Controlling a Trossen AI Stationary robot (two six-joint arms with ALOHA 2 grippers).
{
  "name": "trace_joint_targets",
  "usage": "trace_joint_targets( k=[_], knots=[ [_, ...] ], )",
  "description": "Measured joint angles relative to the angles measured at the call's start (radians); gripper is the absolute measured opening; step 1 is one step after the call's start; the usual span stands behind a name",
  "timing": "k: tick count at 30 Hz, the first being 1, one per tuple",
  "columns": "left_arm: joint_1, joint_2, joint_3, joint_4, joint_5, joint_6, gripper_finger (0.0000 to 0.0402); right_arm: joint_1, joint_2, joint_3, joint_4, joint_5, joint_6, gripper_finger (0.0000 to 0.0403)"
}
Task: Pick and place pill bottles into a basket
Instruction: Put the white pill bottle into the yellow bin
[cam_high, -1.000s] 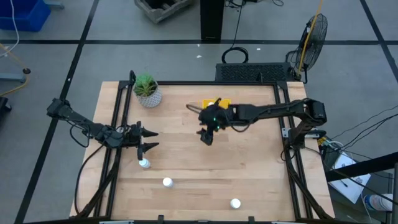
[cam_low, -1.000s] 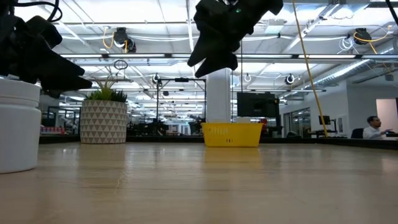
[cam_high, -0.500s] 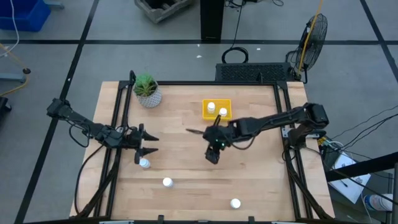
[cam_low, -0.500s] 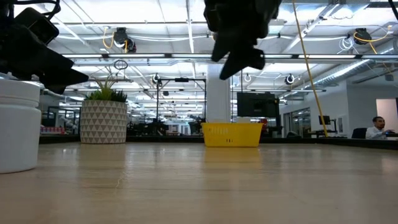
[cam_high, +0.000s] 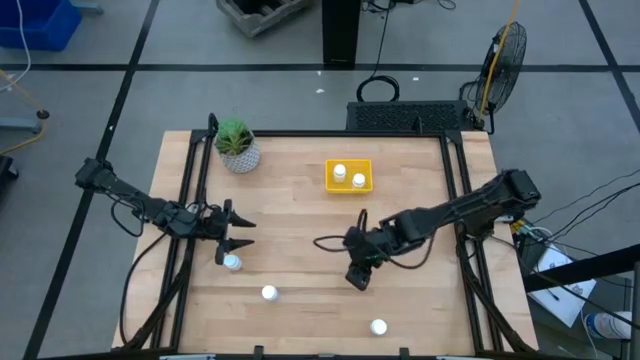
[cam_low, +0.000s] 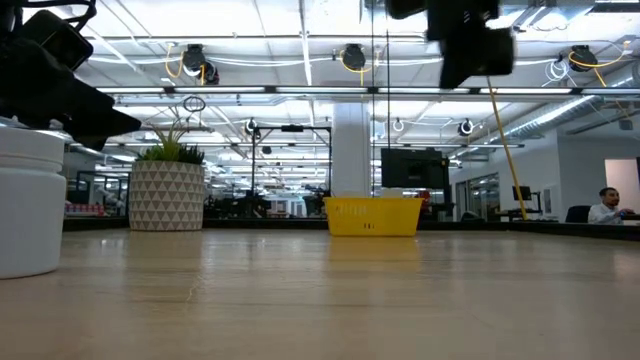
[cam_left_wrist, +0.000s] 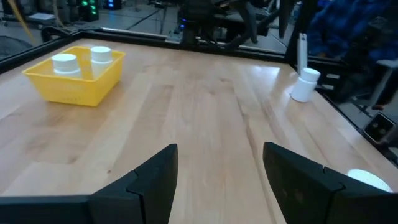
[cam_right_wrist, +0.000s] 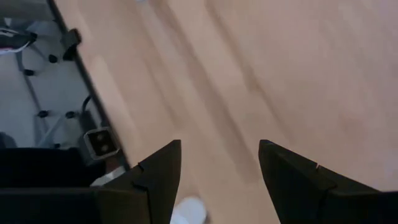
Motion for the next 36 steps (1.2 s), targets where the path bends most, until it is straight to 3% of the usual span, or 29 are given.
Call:
trace_joint_targets(
  k=[9, 23, 36],
  knots=[
    [0.0, 0.0, 0.0, 0.037, 0.07, 0.063, 0.0241, 0.155, -0.02, 0.0, -0.024, 0.001, 0.202, 0.0206],
    [0.0, 0.0, 0.0, 0.139, 0.389, 0.142, 0.0241, 0.293, -0.021, 0.0, -0.018, 0.001, 0.398, 0.0205],
    [0.0, 0.0, 0.0, 0.176, 0.409, 0.153, 0.0241, 0.354, 0.0, 0.0, 0.042, 0.018, 0.497, 0.0206]
  ],
)
